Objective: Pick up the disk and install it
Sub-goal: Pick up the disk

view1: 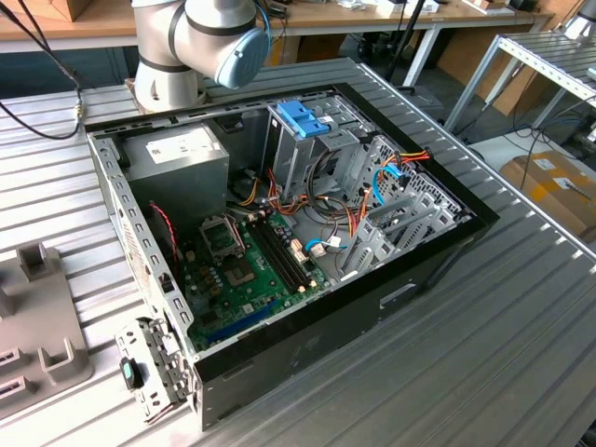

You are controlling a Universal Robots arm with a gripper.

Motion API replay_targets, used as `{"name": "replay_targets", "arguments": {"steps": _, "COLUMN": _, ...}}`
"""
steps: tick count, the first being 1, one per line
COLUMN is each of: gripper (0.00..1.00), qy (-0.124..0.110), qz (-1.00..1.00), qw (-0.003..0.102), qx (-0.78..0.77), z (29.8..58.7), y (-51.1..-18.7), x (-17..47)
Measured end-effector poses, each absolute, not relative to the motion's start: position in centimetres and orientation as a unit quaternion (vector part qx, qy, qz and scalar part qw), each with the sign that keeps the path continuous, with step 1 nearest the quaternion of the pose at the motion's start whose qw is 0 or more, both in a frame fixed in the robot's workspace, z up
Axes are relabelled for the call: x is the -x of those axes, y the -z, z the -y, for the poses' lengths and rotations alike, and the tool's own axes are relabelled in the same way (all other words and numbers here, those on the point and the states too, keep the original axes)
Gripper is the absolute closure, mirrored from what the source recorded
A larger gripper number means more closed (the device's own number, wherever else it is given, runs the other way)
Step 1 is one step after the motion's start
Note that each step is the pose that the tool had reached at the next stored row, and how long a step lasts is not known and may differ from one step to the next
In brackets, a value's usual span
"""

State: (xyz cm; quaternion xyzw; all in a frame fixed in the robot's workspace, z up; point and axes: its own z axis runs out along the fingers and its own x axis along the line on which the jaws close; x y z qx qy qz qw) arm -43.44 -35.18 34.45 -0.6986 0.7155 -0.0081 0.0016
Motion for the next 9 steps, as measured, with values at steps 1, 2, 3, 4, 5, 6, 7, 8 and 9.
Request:
{"name": "replay_targets", "arguments": {"steps": 1, "gripper": 0.89, "qy": 0.008, "qz": -0.715, "qw": 0.002, "qx": 0.699, "z": 35.18, "y": -34.45, "x": 43.44}}
{"name": "replay_targets", "arguments": {"steps": 2, "gripper": 0.89, "qy": 0.008, "qz": -0.715, "qw": 0.002, "qx": 0.699, "z": 35.18, "y": -34.45, "x": 43.44}}
{"name": "replay_targets", "arguments": {"steps": 3, "gripper": 0.89, "qy": 0.008, "qz": -0.715, "qw": 0.002, "qx": 0.699, "z": 35.18, "y": -34.44, "x": 43.44}}
{"name": "replay_targets", "arguments": {"steps": 4, "gripper": 0.89, "qy": 0.008, "qz": -0.715, "qw": 0.002, "qx": 0.699, "z": 35.18, "y": -34.44, "x": 43.44}}
{"name": "replay_targets", "arguments": {"steps": 5, "gripper": 0.89, "qy": 0.008, "qz": -0.715, "qw": 0.002, "qx": 0.699, "z": 35.18, "y": -34.44, "x": 43.44}}
{"name": "replay_targets", "arguments": {"steps": 6, "gripper": 0.89, "qy": 0.008, "qz": -0.715, "qw": 0.002, "qx": 0.699, "z": 35.18, "y": -34.44, "x": 43.44}}
{"name": "replay_targets", "arguments": {"steps": 7, "gripper": 0.84, "qy": 0.008, "qz": -0.715, "qw": 0.002, "qx": 0.699, "z": 35.18, "y": -34.44, "x": 43.44}}
{"name": "replay_targets", "arguments": {"steps": 8, "gripper": 0.77, "qy": 0.008, "qz": -0.715, "qw": 0.002, "qx": 0.699, "z": 35.18, "y": -34.44, "x": 43.44}}
{"name": "replay_targets", "arguments": {"steps": 9, "gripper": 0.71, "qy": 0.008, "qz": -0.715, "qw": 0.002, "qx": 0.699, "z": 35.18, "y": -34.44, "x": 43.44}}
